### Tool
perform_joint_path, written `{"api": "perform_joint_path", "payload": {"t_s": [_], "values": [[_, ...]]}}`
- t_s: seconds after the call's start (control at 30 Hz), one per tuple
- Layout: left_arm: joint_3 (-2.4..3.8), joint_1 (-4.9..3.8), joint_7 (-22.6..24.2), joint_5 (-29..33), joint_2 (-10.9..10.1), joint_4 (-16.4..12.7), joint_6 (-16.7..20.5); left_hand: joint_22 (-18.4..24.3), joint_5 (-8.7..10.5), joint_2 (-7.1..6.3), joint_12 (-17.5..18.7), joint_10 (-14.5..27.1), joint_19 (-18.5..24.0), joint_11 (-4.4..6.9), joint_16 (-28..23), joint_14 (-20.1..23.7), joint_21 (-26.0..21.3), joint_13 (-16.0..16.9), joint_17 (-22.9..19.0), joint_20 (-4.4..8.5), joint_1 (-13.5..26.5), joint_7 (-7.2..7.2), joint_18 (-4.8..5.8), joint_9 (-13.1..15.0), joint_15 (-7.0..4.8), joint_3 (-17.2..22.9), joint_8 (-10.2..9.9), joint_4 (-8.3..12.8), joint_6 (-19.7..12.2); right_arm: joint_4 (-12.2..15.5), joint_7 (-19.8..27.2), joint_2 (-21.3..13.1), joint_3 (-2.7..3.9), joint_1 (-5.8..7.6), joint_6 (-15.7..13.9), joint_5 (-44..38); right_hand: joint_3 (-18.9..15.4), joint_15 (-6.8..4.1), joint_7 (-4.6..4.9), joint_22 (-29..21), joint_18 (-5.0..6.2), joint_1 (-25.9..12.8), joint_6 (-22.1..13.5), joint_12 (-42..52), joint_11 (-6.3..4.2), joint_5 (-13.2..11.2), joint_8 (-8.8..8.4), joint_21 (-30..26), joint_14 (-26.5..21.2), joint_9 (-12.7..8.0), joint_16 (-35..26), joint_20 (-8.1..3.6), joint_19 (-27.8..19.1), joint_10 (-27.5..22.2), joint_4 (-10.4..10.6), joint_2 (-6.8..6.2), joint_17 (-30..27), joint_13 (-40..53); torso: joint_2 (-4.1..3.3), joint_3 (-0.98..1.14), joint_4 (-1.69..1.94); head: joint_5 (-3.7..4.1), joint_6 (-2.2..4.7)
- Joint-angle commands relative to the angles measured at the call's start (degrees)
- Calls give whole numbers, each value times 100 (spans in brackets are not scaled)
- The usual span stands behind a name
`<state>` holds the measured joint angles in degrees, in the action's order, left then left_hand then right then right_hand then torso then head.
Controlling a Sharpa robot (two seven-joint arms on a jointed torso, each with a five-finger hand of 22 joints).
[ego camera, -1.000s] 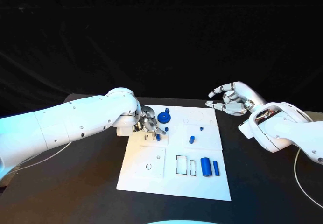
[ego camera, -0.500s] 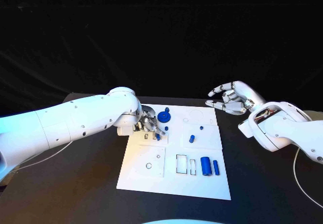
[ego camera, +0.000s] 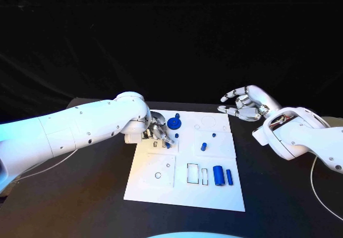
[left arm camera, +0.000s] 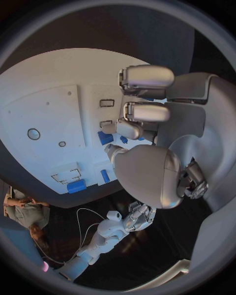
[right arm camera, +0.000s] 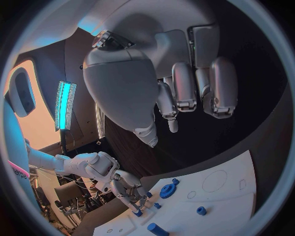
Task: Assemble the parts on the task board
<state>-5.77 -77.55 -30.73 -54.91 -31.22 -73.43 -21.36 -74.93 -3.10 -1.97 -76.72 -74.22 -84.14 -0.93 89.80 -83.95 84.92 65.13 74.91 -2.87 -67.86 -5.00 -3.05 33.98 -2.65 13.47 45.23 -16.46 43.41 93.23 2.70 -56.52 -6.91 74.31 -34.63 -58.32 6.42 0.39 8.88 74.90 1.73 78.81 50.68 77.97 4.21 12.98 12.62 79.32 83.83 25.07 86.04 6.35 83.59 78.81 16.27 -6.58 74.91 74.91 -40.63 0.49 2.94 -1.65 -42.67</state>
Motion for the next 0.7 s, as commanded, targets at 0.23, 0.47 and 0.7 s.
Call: {"api": "perform_joint_path", "payload": {"t_s": [0.23,0.47,0.7], "values": [[1,0,-9,67,36,23,-148,-347,-6,-43,35,35,-116,7,20,-605,27,11,1509,20,-110,-4,73,26,-6,184,-52,0,-11,1,52,5,-1,-7,28,-9,31,-39,9,778,115,1,-44,-33,-2,34,27,-16,305,5,-41,-25,-32,-31,5,-53,204,260,-2,3,-4,4,-11],[1,1,-10,65,46,42,-148,-354,-5,-71,37,35,-118,8,20,-605,30,13,1509,20,-118,-4,74,41,-6,291,-67,-3,-2,1,51,3,-2,-7,32,-9,31,-39,9,778,115,1,-44,-33,-2,34,27,-16,305,5,-41,-25,-32,-31,5,-53,204,260,-4,2,-4,8,-3],[0,1,-10,66,57,73,-183,-356,-7,-121,55,51,-116,9,20,-605,29,-8,1509,20,-134,-3,74,65,-7,495,-94,0,5,4,50,-1,-2,-7,40,-8,34,-40,8,778,115,-1,-44,-31,-2,39,32,-18,305,6,-44,-26,-31,-27,7,-52,200,261,-3,4,-3,12,-7]]}}
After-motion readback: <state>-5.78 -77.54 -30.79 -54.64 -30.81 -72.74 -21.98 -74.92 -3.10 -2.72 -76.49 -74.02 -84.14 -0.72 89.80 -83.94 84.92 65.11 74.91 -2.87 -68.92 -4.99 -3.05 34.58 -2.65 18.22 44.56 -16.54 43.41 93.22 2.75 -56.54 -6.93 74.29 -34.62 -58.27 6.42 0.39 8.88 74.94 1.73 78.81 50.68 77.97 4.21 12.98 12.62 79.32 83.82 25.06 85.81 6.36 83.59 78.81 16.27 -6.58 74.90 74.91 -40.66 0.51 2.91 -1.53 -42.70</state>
